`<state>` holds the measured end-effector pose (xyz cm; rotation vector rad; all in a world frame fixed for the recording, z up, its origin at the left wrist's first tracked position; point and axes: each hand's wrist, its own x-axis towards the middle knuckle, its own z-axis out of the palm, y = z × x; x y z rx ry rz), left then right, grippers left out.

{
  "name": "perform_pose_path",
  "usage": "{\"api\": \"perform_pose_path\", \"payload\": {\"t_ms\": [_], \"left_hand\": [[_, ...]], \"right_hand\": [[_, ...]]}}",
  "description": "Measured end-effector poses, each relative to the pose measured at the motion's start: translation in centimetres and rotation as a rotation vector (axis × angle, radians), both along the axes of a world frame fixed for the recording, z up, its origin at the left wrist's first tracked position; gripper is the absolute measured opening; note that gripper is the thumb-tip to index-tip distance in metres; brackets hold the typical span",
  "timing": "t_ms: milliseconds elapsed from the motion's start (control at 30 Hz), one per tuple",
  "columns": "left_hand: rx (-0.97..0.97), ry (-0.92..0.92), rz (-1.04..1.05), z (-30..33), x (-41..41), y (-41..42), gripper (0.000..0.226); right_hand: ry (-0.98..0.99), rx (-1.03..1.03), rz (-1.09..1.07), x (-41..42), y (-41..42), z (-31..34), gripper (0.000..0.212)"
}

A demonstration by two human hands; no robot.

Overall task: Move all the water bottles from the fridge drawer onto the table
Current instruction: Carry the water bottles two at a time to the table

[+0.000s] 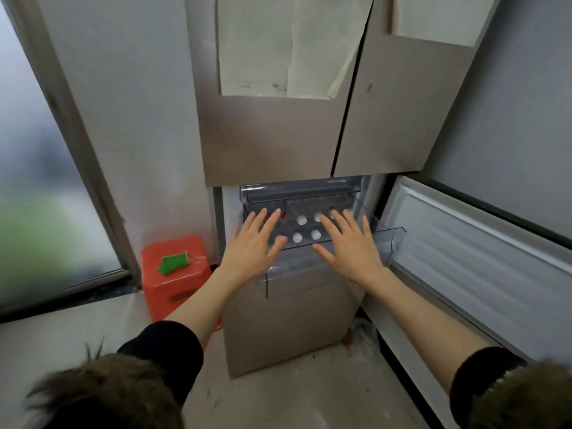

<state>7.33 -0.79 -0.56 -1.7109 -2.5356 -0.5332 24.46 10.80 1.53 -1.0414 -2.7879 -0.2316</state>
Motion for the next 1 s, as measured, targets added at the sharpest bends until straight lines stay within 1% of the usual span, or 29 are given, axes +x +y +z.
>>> {"api": "perform_pose_path", "payload": {"t_ms": [200,267,333,400,467,600,667,733,800,833,900,933,1000], "left_hand": [[-0.083,-0.073,-0.015,-2.3,-1.2,6.7,0.060],[-0.096,-0.123,-0.004,-3.1,-1.6,9.0,0.059],[-0.085,-0.197,0.015,-3.9,-2.0,11.6,0.059],[-0.060,-0.302,0.043,-4.8,-2.5,14.5,0.058],[-0.023,-0.443,0.100,-5.7,-2.9,17.4,0.055],[0.069,-0.801,0.351,-7.5,-3.2,22.9,0.044],[0.082,-0.933,0.445,-8.7,-3.2,25.1,0.035],[0.078,-1.005,0.519,-9.6,-3.4,27.1,0.029],[0.073,-1.047,0.573,-10.2,-3.6,28.4,0.028],[0.070,-1.065,0.590,-10.5,-3.8,29.0,0.030],[0.081,-1.125,0.621,-11.0,-4.4,30.1,0.035],[0.111,-1.192,0.645,-11.4,-4.6,30.5,0.036],[0.186,-1.353,0.691,-12.0,-4.9,31.2,0.028]], "right_hand": [[0.044,-0.191,-0.040,-1.5,7.7,-3.3,0.064],[0.082,-0.269,-0.052,-1.8,10.2,-4.5,0.062],[0.072,-0.321,-0.057,-2.2,13.1,-5.5,0.060],[0.079,-0.351,-0.047,-3.0,16.2,-6.6,0.059],[0.130,-0.408,-0.028,-4.1,19.3,-7.7,0.054],[0.240,-0.649,-0.057,-6.5,24.1,-9.3,0.037],[0.261,-0.782,-0.076,-7.5,26.0,-9.9,0.034],[0.215,-0.879,-0.097,-8.8,28.0,-10.7,0.034],[0.161,-0.948,-0.127,-10.0,29.2,-11.5,0.034],[0.165,-0.991,-0.153,-10.5,29.7,-11.9,0.034],[0.257,-1.151,-0.234,-11.5,30.3,-12.4,0.034],[0.325,-1.257,-0.277,-11.8,30.5,-12.6,0.034],[0.455,-1.469,-0.348,-12.5,30.8,-12.8,0.032]]}}
